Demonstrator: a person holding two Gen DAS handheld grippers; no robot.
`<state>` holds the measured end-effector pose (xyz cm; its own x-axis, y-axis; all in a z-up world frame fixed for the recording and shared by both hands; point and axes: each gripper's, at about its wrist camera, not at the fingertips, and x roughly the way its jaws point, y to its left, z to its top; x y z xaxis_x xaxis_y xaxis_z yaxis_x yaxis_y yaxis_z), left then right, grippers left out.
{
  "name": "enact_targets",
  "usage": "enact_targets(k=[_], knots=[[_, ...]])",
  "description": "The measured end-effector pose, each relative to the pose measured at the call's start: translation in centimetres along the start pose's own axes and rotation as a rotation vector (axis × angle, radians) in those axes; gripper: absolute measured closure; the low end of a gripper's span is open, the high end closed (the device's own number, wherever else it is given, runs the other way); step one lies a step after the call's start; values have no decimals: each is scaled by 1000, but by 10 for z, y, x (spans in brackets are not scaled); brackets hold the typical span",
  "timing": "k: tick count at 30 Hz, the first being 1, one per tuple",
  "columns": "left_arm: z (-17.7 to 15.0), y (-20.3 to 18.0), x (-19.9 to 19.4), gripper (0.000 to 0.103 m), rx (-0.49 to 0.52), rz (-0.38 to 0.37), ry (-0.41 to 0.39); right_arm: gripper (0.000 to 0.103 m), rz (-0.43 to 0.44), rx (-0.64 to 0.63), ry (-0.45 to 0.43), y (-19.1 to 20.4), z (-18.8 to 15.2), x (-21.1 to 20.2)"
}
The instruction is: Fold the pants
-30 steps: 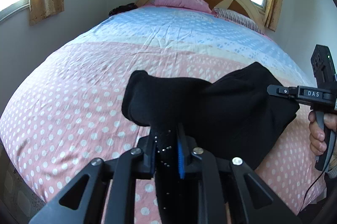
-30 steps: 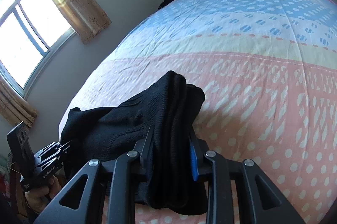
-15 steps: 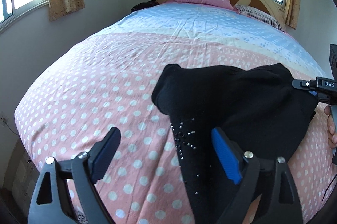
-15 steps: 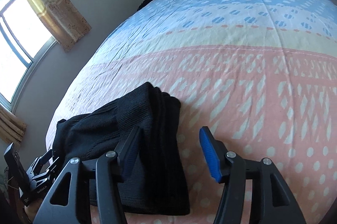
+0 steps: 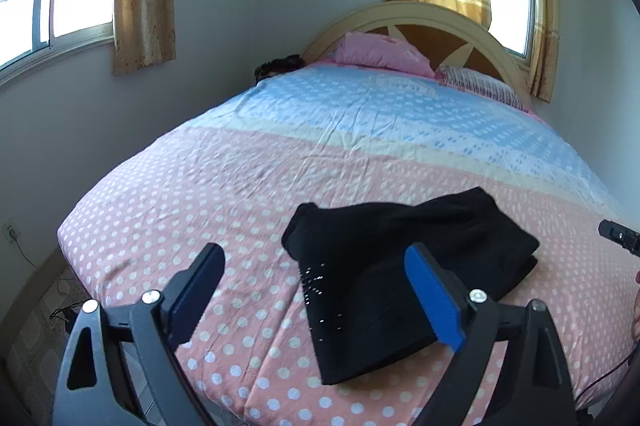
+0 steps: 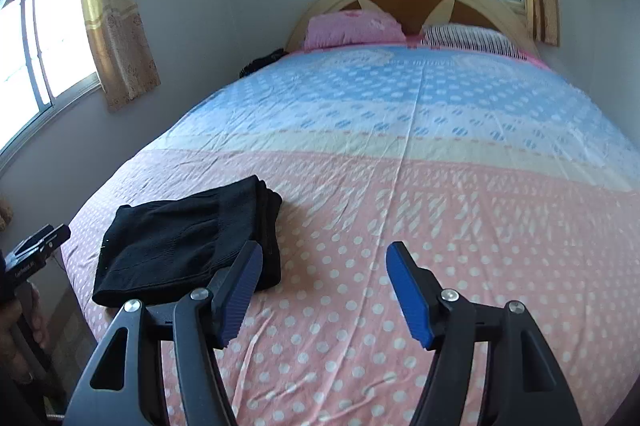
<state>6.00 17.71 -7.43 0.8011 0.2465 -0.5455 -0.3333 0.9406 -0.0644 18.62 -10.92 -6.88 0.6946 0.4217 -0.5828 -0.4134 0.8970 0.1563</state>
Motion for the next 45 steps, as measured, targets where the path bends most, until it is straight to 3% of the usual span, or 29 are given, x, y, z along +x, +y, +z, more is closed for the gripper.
enact_targets(k=[5,12,45], knots=[[10,-17,-35,4,20,-40,-84,35,-6,-32,-125,12,-1,-59],[13,-25,-63,0,50,-46,-147,34,12,-106,-196,37,4,-89],[7,-38,-67,0,59,-49,-143,33,50,-134,-202,48,1,-98]])
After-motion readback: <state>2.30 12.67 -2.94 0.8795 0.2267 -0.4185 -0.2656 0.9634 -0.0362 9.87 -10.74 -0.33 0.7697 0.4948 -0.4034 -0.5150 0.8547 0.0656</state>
